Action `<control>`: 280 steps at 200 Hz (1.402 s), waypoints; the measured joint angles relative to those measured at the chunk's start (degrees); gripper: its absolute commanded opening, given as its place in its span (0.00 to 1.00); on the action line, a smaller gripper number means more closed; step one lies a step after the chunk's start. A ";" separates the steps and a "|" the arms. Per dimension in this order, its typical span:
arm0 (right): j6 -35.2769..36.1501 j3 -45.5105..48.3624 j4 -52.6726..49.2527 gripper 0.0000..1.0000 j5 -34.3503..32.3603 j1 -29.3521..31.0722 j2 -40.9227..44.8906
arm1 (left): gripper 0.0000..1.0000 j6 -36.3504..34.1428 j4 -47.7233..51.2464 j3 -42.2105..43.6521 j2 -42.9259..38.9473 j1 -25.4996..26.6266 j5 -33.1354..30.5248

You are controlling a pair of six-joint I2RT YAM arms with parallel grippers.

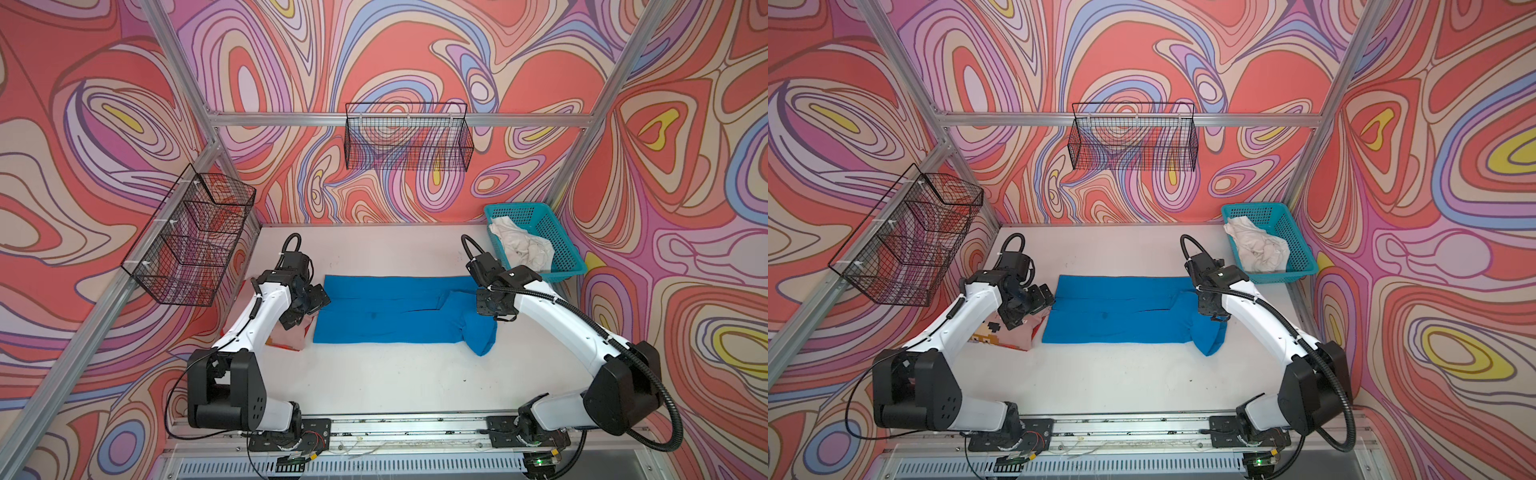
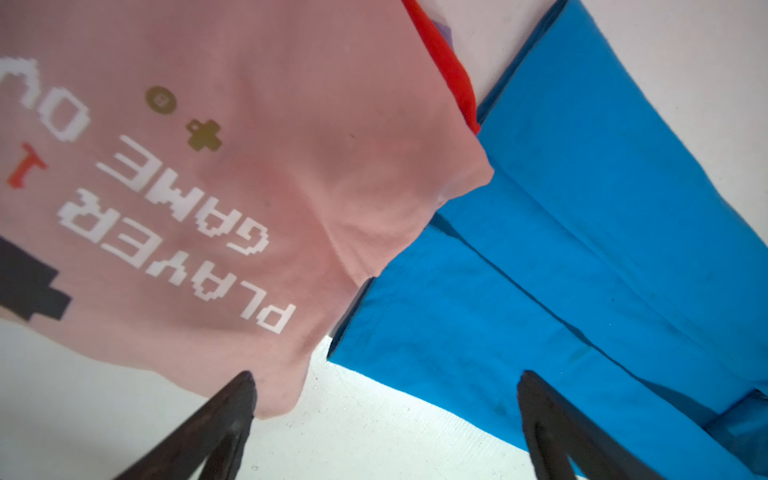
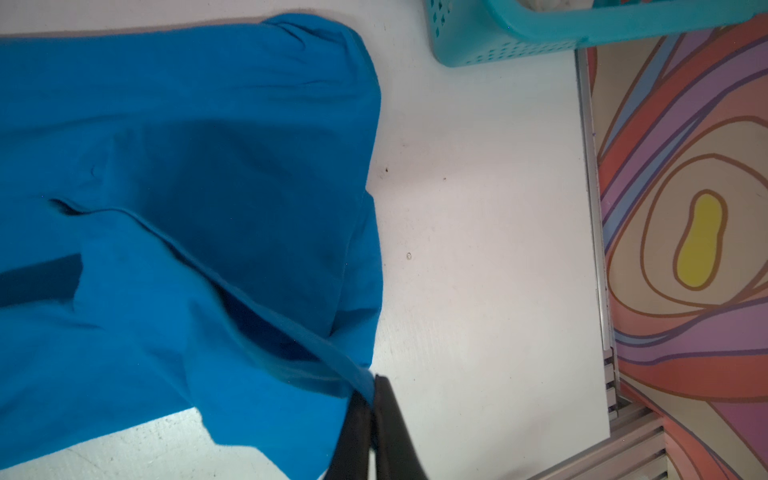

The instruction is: Fold and stack the t-shirts

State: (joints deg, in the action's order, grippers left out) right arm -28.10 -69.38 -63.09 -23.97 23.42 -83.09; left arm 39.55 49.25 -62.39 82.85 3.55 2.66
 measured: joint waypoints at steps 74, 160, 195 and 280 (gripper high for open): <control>1.75 -13.40 0.70 0.00 -4.42 -0.07 -14.67 | 1.00 -0.26 -0.28 0.46 1.79 4.66 1.01; 4.70 -17.31 3.50 0.00 -8.20 -1.49 -26.58 | 1.00 2.19 -1.60 3.37 2.43 6.78 1.95; 5.38 -17.64 4.79 0.00 -8.20 -2.45 -29.20 | 1.00 3.32 -2.14 4.83 3.13 7.69 2.27; 6.67 -17.94 7.65 0.00 -8.31 -3.28 -34.10 | 1.00 5.11 -4.26 6.54 4.85 8.55 2.27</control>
State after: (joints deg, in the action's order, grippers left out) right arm -21.43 -87.33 -55.44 -32.27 20.14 -117.19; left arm 44.66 44.99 -55.86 87.70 12.10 4.93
